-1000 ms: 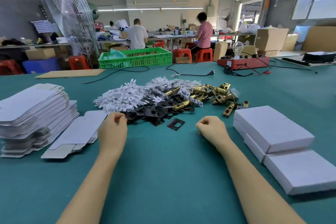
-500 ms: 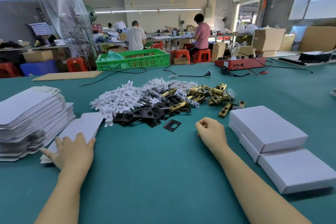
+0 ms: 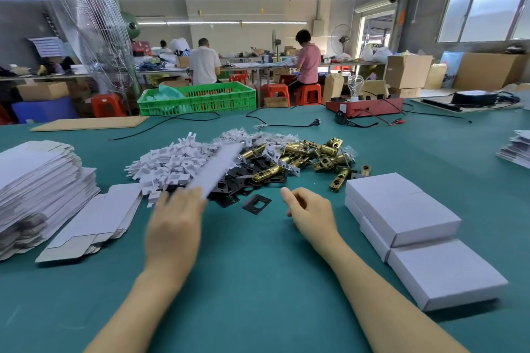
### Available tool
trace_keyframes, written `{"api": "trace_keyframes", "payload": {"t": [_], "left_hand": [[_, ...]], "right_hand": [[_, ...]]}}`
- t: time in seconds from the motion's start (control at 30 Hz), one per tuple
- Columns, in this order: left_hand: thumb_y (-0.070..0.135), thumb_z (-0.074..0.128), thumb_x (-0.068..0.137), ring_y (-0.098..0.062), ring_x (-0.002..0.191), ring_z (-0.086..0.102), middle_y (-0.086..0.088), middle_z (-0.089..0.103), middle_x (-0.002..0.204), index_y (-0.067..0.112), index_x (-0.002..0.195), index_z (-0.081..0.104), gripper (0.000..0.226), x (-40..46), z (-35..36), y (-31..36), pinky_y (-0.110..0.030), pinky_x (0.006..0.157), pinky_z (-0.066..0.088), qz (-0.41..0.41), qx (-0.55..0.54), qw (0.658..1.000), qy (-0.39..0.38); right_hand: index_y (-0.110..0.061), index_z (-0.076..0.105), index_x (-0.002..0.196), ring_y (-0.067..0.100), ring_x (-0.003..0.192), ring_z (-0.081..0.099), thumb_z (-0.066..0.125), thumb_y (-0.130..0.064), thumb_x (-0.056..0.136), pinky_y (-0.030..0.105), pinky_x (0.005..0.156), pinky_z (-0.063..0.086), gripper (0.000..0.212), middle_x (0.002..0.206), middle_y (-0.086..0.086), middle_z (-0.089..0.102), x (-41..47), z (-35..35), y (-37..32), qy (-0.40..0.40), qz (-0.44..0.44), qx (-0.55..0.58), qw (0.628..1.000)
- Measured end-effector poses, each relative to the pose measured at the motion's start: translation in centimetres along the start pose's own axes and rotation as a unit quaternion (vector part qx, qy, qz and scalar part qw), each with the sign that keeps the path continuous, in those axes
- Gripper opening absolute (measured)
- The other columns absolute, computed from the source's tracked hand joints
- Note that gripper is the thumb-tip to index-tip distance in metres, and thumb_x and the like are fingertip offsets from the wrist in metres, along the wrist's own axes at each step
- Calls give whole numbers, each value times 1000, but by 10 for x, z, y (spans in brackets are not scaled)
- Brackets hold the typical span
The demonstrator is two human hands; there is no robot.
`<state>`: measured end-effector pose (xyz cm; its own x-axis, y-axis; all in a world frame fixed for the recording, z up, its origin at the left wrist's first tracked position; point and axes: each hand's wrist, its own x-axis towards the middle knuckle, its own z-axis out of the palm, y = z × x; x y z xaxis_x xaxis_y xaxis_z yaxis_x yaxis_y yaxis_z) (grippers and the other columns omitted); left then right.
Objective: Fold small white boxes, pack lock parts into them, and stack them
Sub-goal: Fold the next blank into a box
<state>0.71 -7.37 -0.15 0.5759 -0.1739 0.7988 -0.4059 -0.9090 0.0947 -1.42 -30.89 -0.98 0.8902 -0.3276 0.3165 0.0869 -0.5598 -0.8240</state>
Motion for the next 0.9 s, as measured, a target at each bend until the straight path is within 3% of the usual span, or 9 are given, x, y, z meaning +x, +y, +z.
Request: {"api": "trace_keyframes", "payload": {"t": [0.07,0.17,0.3,0.37,0.43,0.5,0.6,0.73,0.9], "left_hand": [[13,45,92,-37,84,72,-22,73,95,-7,99,73,34,-4,5,30,-54,81,56,95,-26,995,14],[12,48,88,-27,86,74,-15,75,97,-3,100,74,32,-7,11,53,-48,80,58,162,-71,984,-1],[24,48,96,-29,113,65,-18,67,121,-6,119,66,42,-9,18,45,-50,97,52,204,-111,962,-142],[32,53,99,-22,142,37,-10,43,150,1,141,47,52,-10,20,38,-37,119,27,125,-185,952,-210],[27,60,96,-15,148,19,-1,25,157,6,149,34,62,-11,23,34,-27,120,13,39,-244,948,-202],[25,68,91,-7,142,26,9,29,151,13,150,30,72,-11,25,32,-17,112,20,-58,-287,941,-169],[21,75,85,0,106,60,16,62,123,38,128,47,55,-4,21,24,-7,82,41,-242,-422,842,-233],[5,72,85,-16,89,71,4,77,94,25,108,64,31,-3,21,17,-21,74,52,-286,-517,764,-260],[3,73,84,-17,83,72,-1,77,90,21,107,64,30,-2,24,18,-22,68,54,-314,-531,743,-260]], "right_hand": [[-18,62,80,17,69,61,25,-77,83,38,67,48,70,70,-2,66,-8,6,-11,-35,-44,5,998],[-30,56,79,21,73,64,25,-74,81,40,70,50,54,75,0,69,-20,29,-24,-74,-64,41,994],[-14,66,92,14,83,66,55,-31,96,28,74,52,21,89,1,73,-21,43,-27,-71,-4,189,979],[-12,68,102,13,93,68,53,-11,97,23,80,53,15,102,1,73,-16,38,-24,-92,34,288,953],[-8,66,107,19,98,68,53,-6,96,32,87,54,18,109,7,72,-11,31,-20,-115,71,362,922],[-6,65,108,22,98,68,54,-7,95,34,86,54,17,111,9,71,-9,27,-19,-135,104,399,901],[-3,62,113,20,93,69,55,-8,95,29,76,57,20,111,9,71,-7,24,-18,-149,128,419,887],[-1,61,115,19,93,69,55,-9,95,31,78,58,22,111,9,70,-5,23,-18,-151,140,428,880],[-4,60,113,19,92,70,55,-8,95,33,80,58,19,110,11,70,-4,26,-17,-142,130,423,886]]}}
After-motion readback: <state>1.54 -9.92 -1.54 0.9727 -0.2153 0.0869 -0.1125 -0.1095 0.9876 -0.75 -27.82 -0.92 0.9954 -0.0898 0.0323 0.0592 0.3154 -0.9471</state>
